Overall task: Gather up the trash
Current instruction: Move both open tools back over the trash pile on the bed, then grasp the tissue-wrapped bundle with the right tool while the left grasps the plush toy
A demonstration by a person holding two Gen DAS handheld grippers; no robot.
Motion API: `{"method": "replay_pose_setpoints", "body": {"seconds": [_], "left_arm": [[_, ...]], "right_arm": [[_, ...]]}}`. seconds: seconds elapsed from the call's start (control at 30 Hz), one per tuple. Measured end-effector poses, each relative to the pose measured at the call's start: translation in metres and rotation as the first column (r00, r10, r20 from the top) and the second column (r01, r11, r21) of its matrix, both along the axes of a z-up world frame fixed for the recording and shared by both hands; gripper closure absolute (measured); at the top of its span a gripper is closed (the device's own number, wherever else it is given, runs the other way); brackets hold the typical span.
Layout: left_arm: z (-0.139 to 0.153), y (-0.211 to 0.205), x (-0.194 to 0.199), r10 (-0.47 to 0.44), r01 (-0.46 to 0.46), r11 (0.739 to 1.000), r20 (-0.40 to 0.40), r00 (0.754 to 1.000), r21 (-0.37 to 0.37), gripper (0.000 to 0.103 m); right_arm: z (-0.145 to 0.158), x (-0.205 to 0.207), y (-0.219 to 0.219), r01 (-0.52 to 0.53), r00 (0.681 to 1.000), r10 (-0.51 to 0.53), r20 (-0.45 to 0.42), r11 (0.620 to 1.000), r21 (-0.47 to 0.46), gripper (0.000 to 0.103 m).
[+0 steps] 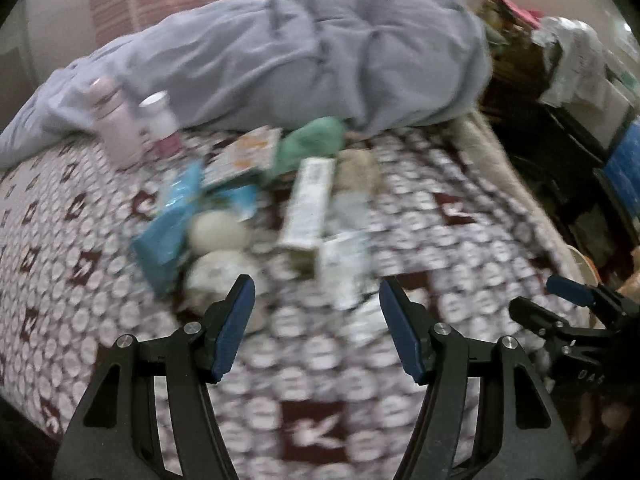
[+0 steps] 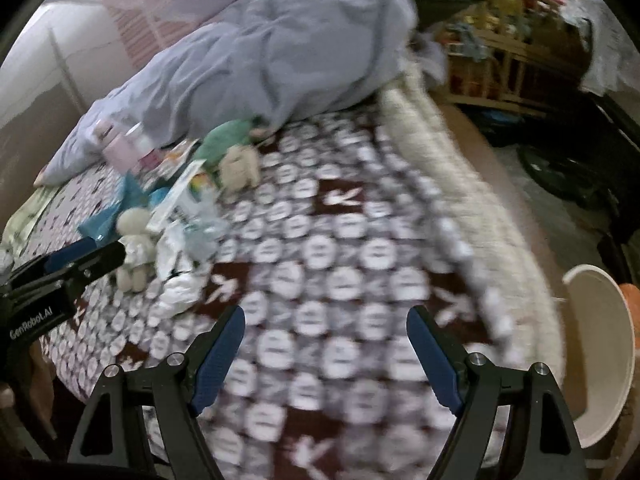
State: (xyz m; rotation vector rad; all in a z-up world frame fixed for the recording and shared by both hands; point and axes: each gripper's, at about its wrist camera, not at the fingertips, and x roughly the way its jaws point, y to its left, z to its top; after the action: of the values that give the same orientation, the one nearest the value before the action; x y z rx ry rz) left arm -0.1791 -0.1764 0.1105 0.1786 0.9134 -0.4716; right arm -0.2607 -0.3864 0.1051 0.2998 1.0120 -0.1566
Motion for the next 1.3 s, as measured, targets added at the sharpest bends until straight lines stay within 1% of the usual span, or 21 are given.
{"method": "replay_pose_setpoints", "body": {"seconds": [0.1, 0.2, 0.3, 0.43, 0.57, 0.6, 0.63, 0.67, 0.7, 0.77, 0.8, 0.83, 0.87, 0.9, 0.97, 1.03, 1.1, 1.2, 1.27, 1.3], "left_arm": [[-0.009, 0.03, 0.008, 0.042, -0.042, 0.999, -0.02, 0.999, 0.011, 0.039], [-0.018, 0.051, 0.016, 0.075, -0.074, 0.997, -0.037, 0.997, 0.017, 0.039], [-0.028, 0.068, 0.027, 0.112, -0.113, 0.994, -0.074, 0.991, -0.004, 0.039], [-0.036, 0.081, 0.04, 0.141, -0.15, 0.987, -0.132, 0.981, -0.064, 0.039], [-0.036, 0.081, 0.044, 0.147, -0.156, 0.986, -0.13, 0.981, -0.062, 0.039], [-0.037, 0.081, 0.046, 0.147, -0.156, 0.986, -0.13, 0.98, -0.061, 0.039], [-0.037, 0.081, 0.046, 0.147, -0.157, 0.986, -0.134, 0.98, -0.064, 0.039], [-0.038, 0.081, 0.047, 0.145, -0.156, 0.985, -0.137, 0.98, -0.069, 0.039], [-0.039, 0.08, 0.047, 0.143, -0.154, 0.985, -0.14, 0.98, -0.073, 0.039], [-0.04, 0.077, 0.048, 0.136, -0.148, 0.986, -0.144, 0.98, -0.075, 0.039], [-0.042, 0.074, 0.049, 0.133, -0.145, 0.987, -0.147, 0.98, -0.075, 0.039], [-0.043, 0.072, 0.05, 0.132, -0.145, 0.986, -0.151, 0.98, -0.077, 0.039], [-0.044, 0.071, 0.051, 0.133, -0.147, 0.986, -0.155, 0.979, -0.081, 0.039], [-0.045, 0.069, 0.053, 0.134, -0.149, 0.985, -0.16, 0.978, -0.088, 0.039], [-0.048, 0.065, 0.058, 0.139, -0.155, 0.983, -0.162, 0.977, -0.094, 0.039], [-0.05, 0.06, 0.064, 0.142, -0.16, 0.982, -0.166, 0.976, -0.098, 0.039], [-0.055, 0.052, 0.071, 0.146, -0.162, 0.983, -0.165, 0.975, -0.091, 0.039], [-0.064, 0.044, 0.082, 0.163, -0.177, 0.982, -0.168, 0.972, -0.072, 0.039], [-0.073, 0.039, 0.088, 0.166, -0.182, 0.981, -0.188, 0.968, -0.07, 0.04], [-0.077, 0.037, 0.09, 0.162, -0.182, 0.98, -0.203, 0.966, -0.083, 0.041]], "right_arm": [[-0.004, 0.01, 0.015, -0.037, 0.999, 0.037, -0.006, 0.999, 0.019, 0.022], [-0.01, 0.022, 0.029, -0.073, 0.997, 0.074, -0.008, 0.996, 0.049, 0.022], [-0.015, 0.035, 0.041, -0.1, 0.995, 0.101, -0.01, 0.991, 0.083, 0.022], [-0.021, 0.053, 0.06, -0.154, 0.988, 0.156, -0.015, 0.983, 0.104, 0.022], [-0.029, 0.065, 0.075, -0.198, 0.98, 0.2, -0.003, 0.97, 0.143, 0.022], [-0.03, 0.067, 0.078, -0.206, 0.978, 0.208, 0.003, 0.967, 0.149, 0.025], [-0.033, 0.071, 0.083, -0.217, 0.976, 0.218, 0.008, 0.964, 0.152, 0.033], [-0.035, 0.075, 0.086, -0.226, 0.974, 0.227, 0.008, 0.962, 0.153, 0.037], [-0.038, 0.079, 0.09, -0.234, 0.972, 0.235, 0.006, 0.961, 0.151, 0.044], [-0.043, 0.086, 0.096, -0.252, 0.967, 0.253, 0.007, 0.957, 0.145, 0.048], [-0.046, 0.089, 0.099, -0.261, 0.965, 0.263, 0.003, 0.955, 0.142, 0.059], [-0.052, 0.093, 0.101, -0.265, 0.963, 0.27, -0.019, 0.955, 0.131, 0.07], [-0.053, 0.092, 0.101, -0.264, 0.963, 0.269, -0.028, 0.956, 0.125, 0.073], [-0.052, 0.09, 0.1, -0.265, 0.963, 0.27, -0.024, 0.956, 0.124, 0.075], [-0.043, 0.081, 0.093, -0.275, 0.961, 0.277, 0.005, 0.952, 0.135, 0.076], [-0.031, 0.067, 0.084, -0.285, 0.959, 0.284, 0.025, 0.953, 0.107, 0.076], [-0.023, 0.055, 0.072, -0.27, 0.963, 0.268, 0.032, 0.959, 0.089, 0.076], [-0.018, 0.041, 0.053, -0.237, 0.972, 0.235, 0.029, 0.967, 0.09, 0.076], [-0.017, 0.034, 0.043, -0.225, 0.974, 0.222, 0.041, 0.97, 0.087, 0.076], [-0.017, 0.031, 0.038, -0.212, 0.977, 0.209, 0.042, 0.974, 0.082, 0.076]]}}
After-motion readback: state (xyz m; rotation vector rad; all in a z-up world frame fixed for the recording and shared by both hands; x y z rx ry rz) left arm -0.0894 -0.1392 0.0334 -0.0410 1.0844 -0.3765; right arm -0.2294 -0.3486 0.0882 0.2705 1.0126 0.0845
